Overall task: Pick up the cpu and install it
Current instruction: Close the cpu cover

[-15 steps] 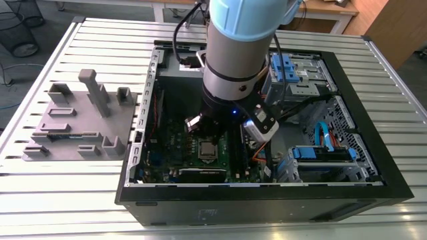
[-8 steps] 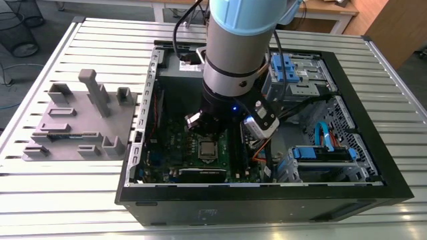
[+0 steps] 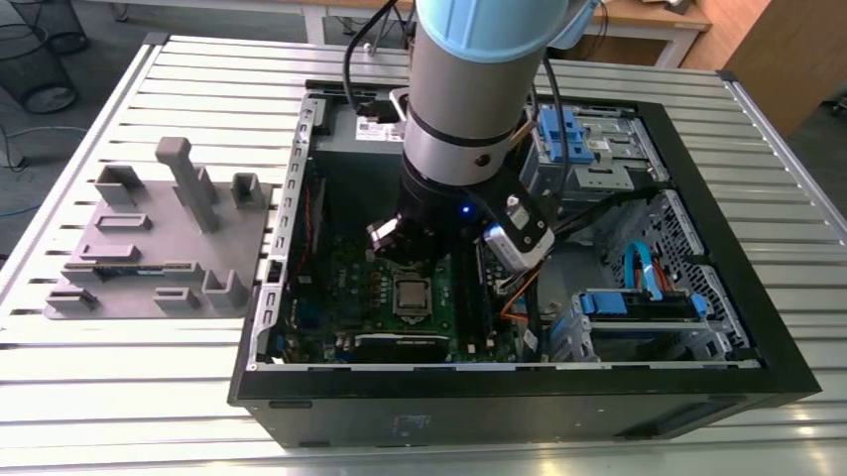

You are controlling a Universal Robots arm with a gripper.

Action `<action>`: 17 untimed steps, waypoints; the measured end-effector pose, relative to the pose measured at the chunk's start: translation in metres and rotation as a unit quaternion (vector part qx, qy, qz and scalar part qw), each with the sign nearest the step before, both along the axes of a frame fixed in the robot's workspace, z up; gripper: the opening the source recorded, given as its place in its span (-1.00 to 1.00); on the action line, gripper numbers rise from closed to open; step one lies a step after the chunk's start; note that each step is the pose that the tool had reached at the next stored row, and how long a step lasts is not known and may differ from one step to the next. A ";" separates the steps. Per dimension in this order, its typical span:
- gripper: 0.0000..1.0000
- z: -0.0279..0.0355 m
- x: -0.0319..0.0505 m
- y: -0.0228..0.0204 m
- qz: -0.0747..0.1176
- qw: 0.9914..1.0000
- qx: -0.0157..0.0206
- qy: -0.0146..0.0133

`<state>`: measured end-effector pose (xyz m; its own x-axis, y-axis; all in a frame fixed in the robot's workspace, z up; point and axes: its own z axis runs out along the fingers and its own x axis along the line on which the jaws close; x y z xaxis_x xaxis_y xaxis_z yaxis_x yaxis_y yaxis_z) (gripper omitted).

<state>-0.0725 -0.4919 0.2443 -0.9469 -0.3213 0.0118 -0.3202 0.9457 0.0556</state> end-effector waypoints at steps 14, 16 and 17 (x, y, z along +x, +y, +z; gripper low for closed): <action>-0.79 0.0001 0.0015 0.0067 0.000 1.000 0.000 0.000; -0.79 0.0000 0.0016 0.0077 0.000 1.000 0.000 0.000; -0.79 0.0000 0.0017 0.0083 0.000 1.000 0.000 0.000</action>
